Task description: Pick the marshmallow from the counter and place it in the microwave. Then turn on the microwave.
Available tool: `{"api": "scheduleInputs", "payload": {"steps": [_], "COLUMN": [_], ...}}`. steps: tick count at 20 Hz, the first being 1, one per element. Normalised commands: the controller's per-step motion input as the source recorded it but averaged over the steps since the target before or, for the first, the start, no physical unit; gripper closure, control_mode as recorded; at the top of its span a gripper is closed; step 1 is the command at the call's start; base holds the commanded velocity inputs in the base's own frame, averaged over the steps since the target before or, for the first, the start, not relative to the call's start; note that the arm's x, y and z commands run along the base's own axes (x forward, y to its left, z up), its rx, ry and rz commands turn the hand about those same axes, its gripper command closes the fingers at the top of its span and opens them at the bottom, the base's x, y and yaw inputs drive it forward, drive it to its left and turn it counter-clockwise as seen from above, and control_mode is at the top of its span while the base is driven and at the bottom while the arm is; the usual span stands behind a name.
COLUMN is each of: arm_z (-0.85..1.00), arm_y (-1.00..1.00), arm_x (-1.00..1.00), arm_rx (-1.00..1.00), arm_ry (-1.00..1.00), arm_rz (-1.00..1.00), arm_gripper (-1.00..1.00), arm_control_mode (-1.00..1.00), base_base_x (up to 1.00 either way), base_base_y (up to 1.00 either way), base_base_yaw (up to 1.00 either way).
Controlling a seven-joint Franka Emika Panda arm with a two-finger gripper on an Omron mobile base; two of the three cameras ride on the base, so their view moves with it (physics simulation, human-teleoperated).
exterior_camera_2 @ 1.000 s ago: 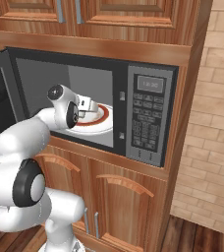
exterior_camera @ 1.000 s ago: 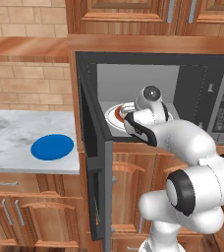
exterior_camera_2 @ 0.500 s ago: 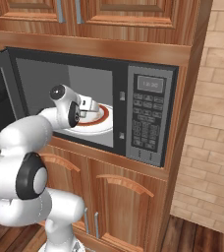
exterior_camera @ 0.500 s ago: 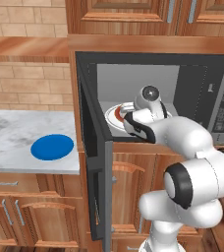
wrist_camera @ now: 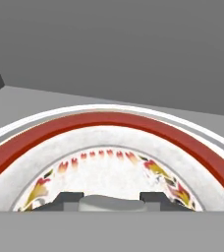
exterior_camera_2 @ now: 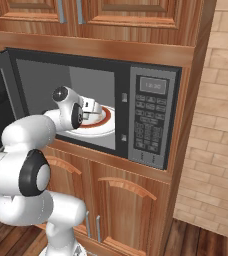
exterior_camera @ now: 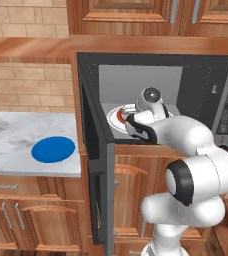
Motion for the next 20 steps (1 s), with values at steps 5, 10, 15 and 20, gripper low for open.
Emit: {"api": "scheduleInputs", "payload": {"steps": [5,10,15,20], "arm_z": [-0.05,-0.04,-0.05,-0.07], "arm_y": [0.0,0.0,0.0,0.0], "arm_x": [0.11,0.1,0.1,0.08], "arm_rx": [0.0,0.0,0.0,0.0], "arm_ry": [0.0,0.0,0.0,0.0], "arm_rz": [0.0,0.0,0.0,-0.01], "arm_gripper": [1.0,1.0,1.0,1.0], "arm_control_mode": [-1.0,-1.0,-1.0,-1.0], "base_base_x": [0.0,0.0,0.0,0.0], "base_base_y": [0.0,0.0,0.0,0.0], "base_base_yaw": [0.0,0.0,0.0,0.0]}}
